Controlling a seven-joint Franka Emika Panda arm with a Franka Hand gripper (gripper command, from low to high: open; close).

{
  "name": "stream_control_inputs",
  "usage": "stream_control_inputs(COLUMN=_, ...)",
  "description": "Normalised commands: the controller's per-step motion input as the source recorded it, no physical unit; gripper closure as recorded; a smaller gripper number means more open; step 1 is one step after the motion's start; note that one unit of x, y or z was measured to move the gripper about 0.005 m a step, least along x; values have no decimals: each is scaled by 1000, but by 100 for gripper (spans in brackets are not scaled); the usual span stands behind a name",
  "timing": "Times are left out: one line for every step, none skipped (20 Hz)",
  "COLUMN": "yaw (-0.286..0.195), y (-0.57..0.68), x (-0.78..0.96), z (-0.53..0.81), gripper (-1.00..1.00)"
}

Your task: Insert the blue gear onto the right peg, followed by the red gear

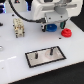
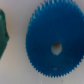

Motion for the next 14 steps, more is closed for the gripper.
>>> stream_control_inputs(yaw=0, y=0, x=-317, z=-66, gripper=100)
stream_control_inputs(yaw=0, y=0, x=-291, z=-51, gripper=100)
stream_control_inputs(yaw=0, y=0, x=-229, z=-17, gripper=100)
stream_control_inputs(yaw=0, y=0, x=-149, z=0, gripper=100)
stream_control_inputs(yaw=0, y=0, x=-69, z=0, gripper=100)
stream_control_inputs(yaw=0, y=-62, x=-354, z=-226, gripper=100)
stream_control_inputs(yaw=0, y=-2, x=-286, z=-106, gripper=100)
stream_control_inputs(yaw=0, y=1, x=-267, z=-94, gripper=100)
stream_control_inputs(yaw=0, y=2, x=-252, z=-94, gripper=100)
stream_control_inputs(yaw=0, y=2, x=-246, z=-97, gripper=100)
stream_control_inputs(yaw=0, y=4, x=-236, z=-93, gripper=100)
stream_control_inputs(yaw=0, y=0, x=-146, z=-54, gripper=100)
stream_control_inputs(yaw=0, y=1, x=-40, z=-4, gripper=100)
stream_control_inputs(yaw=0, y=1, x=11, z=15, gripper=100)
